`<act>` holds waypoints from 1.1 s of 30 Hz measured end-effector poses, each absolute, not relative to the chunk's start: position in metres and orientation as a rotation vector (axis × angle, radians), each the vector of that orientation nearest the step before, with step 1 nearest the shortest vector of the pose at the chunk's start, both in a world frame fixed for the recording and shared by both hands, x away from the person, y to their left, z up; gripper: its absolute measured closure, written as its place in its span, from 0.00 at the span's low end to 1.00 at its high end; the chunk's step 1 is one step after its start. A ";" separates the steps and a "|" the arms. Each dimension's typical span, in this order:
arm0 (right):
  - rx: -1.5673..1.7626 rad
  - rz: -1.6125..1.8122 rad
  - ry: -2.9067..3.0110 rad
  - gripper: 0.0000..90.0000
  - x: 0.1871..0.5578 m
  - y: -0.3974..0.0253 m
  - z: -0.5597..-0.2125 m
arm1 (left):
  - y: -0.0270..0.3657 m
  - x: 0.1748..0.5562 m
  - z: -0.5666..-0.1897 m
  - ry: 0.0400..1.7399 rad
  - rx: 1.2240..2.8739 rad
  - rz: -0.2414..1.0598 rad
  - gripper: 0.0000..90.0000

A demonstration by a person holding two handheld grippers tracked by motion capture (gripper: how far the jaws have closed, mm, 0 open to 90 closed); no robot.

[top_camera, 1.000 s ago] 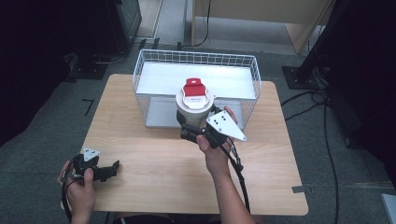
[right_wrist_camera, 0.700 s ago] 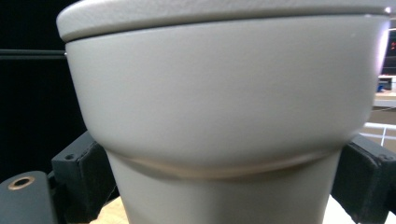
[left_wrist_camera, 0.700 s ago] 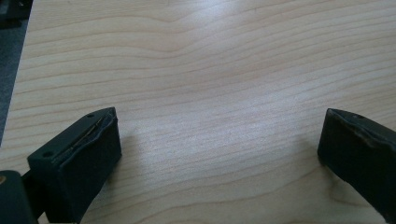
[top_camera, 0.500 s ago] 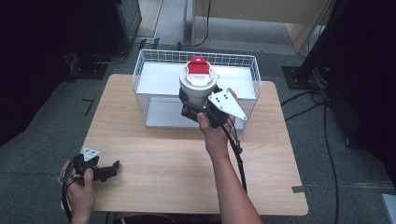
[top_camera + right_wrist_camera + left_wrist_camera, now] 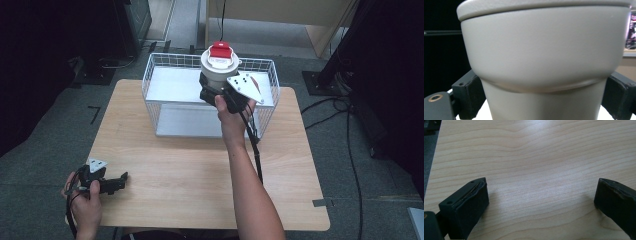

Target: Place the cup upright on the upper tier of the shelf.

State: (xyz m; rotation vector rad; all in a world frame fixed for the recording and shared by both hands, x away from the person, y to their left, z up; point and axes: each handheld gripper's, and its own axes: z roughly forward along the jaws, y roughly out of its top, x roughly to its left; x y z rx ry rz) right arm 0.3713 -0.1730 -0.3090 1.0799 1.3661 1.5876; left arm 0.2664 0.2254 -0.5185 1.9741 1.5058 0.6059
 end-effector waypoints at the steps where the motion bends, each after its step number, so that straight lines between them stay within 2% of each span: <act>1: 1.086 1.579 1.365 0.10 0.375 -0.173 -0.309 | 0.225 0.266 -0.519 1.507 1.968 0.607 0.00; 15: 1.143 1.503 1.373 0.09 0.420 -0.172 -0.307 | 0.225 0.267 -0.519 1.508 1.967 0.605 0.00; 33: 1.157 1.490 1.381 0.09 0.426 -0.181 -0.323 | 0.225 0.267 -0.519 1.507 1.973 0.605 0.00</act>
